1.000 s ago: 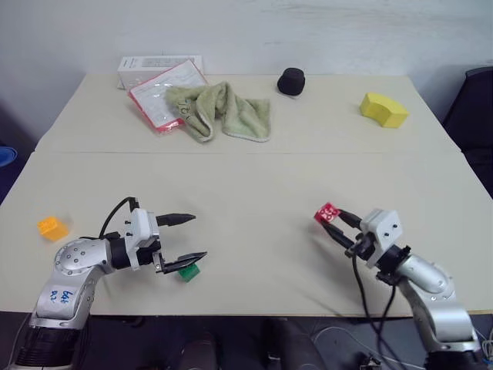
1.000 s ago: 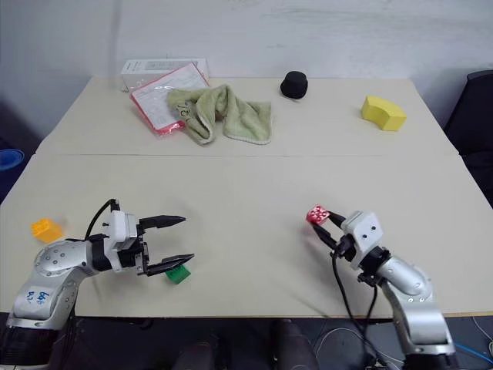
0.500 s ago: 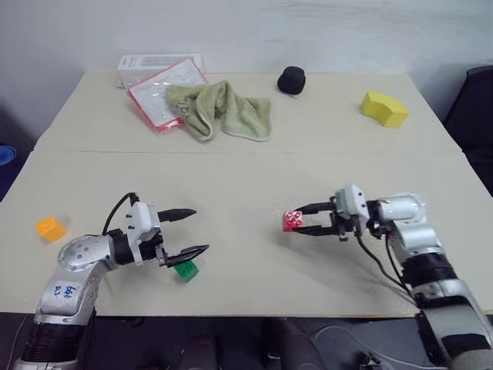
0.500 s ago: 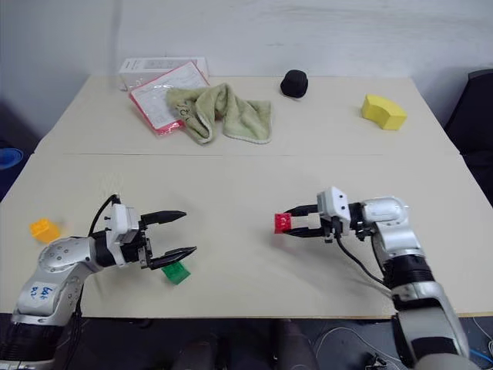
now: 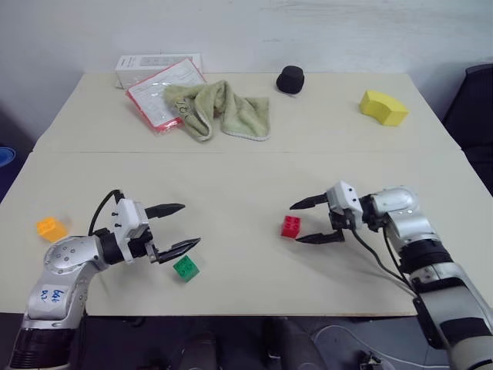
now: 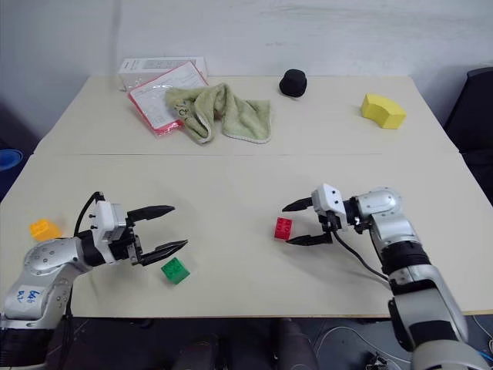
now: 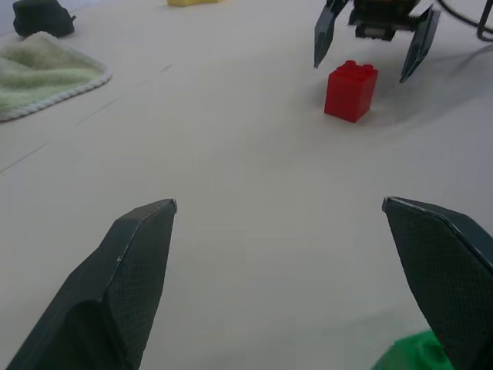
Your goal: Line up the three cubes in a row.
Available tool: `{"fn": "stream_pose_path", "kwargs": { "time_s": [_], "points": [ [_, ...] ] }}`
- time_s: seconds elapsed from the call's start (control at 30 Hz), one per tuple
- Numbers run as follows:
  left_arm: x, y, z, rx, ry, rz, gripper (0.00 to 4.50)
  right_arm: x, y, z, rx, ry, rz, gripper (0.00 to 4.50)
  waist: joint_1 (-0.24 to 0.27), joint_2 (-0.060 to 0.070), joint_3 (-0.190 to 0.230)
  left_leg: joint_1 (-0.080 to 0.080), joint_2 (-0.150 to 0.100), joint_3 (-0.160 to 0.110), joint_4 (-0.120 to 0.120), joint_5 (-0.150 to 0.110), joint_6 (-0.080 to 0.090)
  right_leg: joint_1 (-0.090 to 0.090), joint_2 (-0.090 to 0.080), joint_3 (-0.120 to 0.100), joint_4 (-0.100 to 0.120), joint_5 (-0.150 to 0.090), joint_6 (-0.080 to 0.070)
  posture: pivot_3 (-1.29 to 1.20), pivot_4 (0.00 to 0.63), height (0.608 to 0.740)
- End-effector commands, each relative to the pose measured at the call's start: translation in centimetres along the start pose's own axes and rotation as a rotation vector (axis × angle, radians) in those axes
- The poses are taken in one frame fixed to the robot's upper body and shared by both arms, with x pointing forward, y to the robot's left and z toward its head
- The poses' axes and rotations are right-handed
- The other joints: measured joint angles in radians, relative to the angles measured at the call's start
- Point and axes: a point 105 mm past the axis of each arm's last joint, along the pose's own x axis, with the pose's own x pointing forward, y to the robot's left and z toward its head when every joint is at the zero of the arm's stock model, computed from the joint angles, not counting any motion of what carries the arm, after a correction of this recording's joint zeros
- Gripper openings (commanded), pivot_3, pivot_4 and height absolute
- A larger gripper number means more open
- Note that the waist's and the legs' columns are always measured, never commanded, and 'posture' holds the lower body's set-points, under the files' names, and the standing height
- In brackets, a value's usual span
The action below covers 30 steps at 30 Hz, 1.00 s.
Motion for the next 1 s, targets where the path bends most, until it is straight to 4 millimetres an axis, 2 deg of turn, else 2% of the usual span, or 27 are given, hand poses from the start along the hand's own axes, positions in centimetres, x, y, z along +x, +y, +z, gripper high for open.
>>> {"fn": "stream_pose_path", "kwargs": {
  "time_s": [0.03,0.07,0.17,0.27,0.33,0.4,0.5,0.6,0.67,0.8,0.9,1.0],
  "points": [
    [-3.9,1.6,-0.4,0.033,0.076,0.066,4.5,-3.0,1.0,1.9,-0.107,-0.032,-0.038,4.46,-0.001,0.0,0.0,0.0,0.0,0.0,-0.001,-0.001,0.002,0.0,0.0,0.0,-0.001,0.0,0.0,0.0,0.15,0.74],
    [-4.4,1.7,-0.6,0.03,0.09,0.072,4.5,-3.4,1.2,2.1,-0.116,-0.036,-0.058,4.46,0.0,0.0,0.0,0.0,0.0,0.0,-0.001,-0.002,0.003,0.0,0.0,-0.001,-0.001,0.0,0.0,0.0,0.15,0.74],
    [-7.2,1.3,-1.9,-0.025,0.158,0.101,4.5,-4.3,2.8,3.7,-0.146,-0.191,-0.146,4.46,-0.001,0.0,0.0,0.001,0.0,0.0,-0.004,-0.003,0.003,0.0,0.0,-0.001,-0.004,0.0,0.0,0.0,0.15,0.74],
    [-9.6,0.0,-3.5,-0.095,0.209,0.141,4.5,-4.3,4.3,3.8,-0.104,-0.236,-0.236,4.46,-0.001,0.0,0.0,0.001,0.001,0.0,-0.006,-0.003,0.003,0.0,0.0,-0.001,-0.004,0.0,-0.001,0.0,0.15,0.74],
    [-10.9,-1.1,-4.5,-0.129,0.241,0.155,4.5,-4.1,5.2,4.1,-0.054,-0.296,-0.262,4.46,0.0,0.0,0.0,0.001,0.001,0.0,-0.006,-0.004,0.004,0.0,0.0,-0.001,-0.004,0.0,-0.001,0.0,0.15,0.74],
    [-12.3,-2.4,-5.6,-0.169,0.268,0.184,4.5,-3.2,7.0,3.6,-0.048,-0.292,-0.233,4.46,0.002,0.0,0.0,0.002,0.0,0.0,-0.006,-0.004,0.004,0.001,0.0,0.0,-0.004,-0.001,-0.001,0.0,0.15,0.74],
    [-13.1,-2.8,-6.0,-0.161,0.267,0.237,4.5,-2.2,8.3,3.5,-0.034,-0.297,-0.21,4.46,0.004,-0.001,0.0,0.002,0.0,-0.001,-0.006,-0.004,0.004,0.001,0.0,-0.001,-0.004,-0.001,-0.002,0.0,0.15,0.74],
    [-12.1,-4.2,-5.6,-0.171,0.228,0.222,4.5,-1.4,8.9,3.4,-0.032,-0.31,-0.19,4.46,0.005,-0.001,0.0,0.002,0.0,-0.001,-0.006,-0.004,0.004,0.001,-0.001,-0.001,-0.004,-0.001,-0.002,0.0,0.15,0.74],
    [-10.5,-5.3,-4.9,-0.177,0.183,0.192,4.5,-1.2,8.6,3.6,-0.039,-0.322,-0.188,4.46,0.005,-0.002,0.0,0.002,0.0,-0.001,-0.006,-0.004,0.004,0.001,-0.001,-0.001,-0.005,-0.001,-0.001,0.0,0.15,0.74],
    [-6.1,-6.5,-2.8,-0.227,0.007,0.227,4.5,-0.5,8.3,4.5,-0.086,-0.347,-0.157,4.46,0.005,-0.002,0.0,0.002,0.0,-0.002,-0.006,-0.005,0.005,0.002,-0.001,-0.001,-0.006,-0.001,-0.001,0.0,0.15,0.74],
    [-3.3,-8.6,-2.8,-0.249,-0.016,0.157,4.5,0.4,9.0,4.6,-0.152,-0.327,-0.076,4.46,0.005,-0.002,0.0,0.002,0.0,-0.002,-0.006,-0.005,0.005,0.002,0.0,-0.001,-0.005,-0.001,-0.001,0.0,0.15,0.74],
    [-1.6,-8.8,-3.4,-0.267,-0.042,0.191,4.5,0.8,9.0,4.8,-0.167,-0.33,-0.061,4.46,0.003,-0.002,0.0,0.002,0.0,-0.002,-0.006,-0.004,0.005,0.002,0.001,0.0,-0.005,-0.001,-0.001,0.0,0.15,0.74]
  ]
}}
